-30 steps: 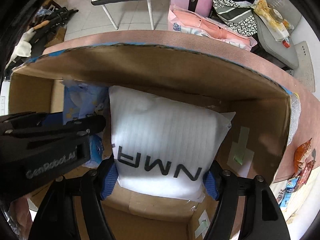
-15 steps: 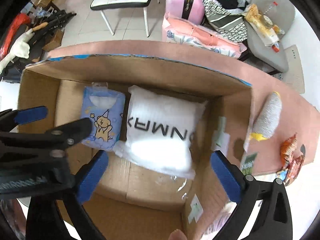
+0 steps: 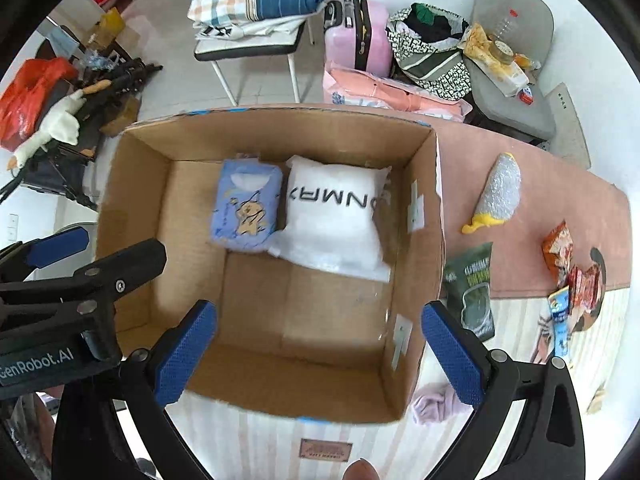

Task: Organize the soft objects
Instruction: 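Grasp the red floral snack bag with the right tool while the left tool grasps the green snack bag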

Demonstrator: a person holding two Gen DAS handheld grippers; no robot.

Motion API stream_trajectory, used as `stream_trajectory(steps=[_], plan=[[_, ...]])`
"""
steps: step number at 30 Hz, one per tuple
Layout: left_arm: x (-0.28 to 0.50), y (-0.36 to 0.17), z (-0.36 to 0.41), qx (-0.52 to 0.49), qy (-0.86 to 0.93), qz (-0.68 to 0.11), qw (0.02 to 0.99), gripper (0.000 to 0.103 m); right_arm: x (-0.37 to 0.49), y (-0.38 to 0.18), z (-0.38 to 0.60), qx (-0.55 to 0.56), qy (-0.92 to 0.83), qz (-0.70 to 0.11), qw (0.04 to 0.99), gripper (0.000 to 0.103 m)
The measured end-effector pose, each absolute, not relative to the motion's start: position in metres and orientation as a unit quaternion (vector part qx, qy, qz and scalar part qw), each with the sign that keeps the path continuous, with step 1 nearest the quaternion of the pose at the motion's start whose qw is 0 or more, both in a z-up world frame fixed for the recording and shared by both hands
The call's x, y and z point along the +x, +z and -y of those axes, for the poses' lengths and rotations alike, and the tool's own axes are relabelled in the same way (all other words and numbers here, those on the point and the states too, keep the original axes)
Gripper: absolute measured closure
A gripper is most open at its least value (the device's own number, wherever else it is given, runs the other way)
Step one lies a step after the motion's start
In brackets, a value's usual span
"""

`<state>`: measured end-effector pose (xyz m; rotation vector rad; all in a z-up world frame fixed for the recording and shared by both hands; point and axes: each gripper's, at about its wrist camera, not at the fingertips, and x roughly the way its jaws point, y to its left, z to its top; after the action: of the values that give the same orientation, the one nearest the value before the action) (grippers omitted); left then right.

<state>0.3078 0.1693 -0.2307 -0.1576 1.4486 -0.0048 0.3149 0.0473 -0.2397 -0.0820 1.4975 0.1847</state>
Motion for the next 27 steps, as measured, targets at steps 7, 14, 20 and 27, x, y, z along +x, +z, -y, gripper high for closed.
stream_trajectory(steps=[7, 14, 20, 27], plan=[[0.281, -0.192, -0.158, -0.064, -0.003, -0.633, 0.772, 0.005, 0.28, -0.212, -0.036, -0.004, 0.098, -0.666, 0.74, 0.0], [0.271, -0.154, -0.092, -0.027, -0.023, -0.597, 0.802, 0.005, 0.254, -0.182, 0.032, 0.029, 0.088, -0.646, 0.758, 0.0], [0.295, -0.162, 0.005, -0.039, -0.066, -0.618, 0.782, 0.005, 0.249, -0.181, 0.155, 0.025, 0.021, -0.653, 0.756, 0.0], [0.334, -0.252, 0.112, -0.035, -0.077, -0.706, 0.703, 0.005, 0.281, -0.221, 0.324, 0.079, -0.077, -0.68, 0.725, 0.0]])
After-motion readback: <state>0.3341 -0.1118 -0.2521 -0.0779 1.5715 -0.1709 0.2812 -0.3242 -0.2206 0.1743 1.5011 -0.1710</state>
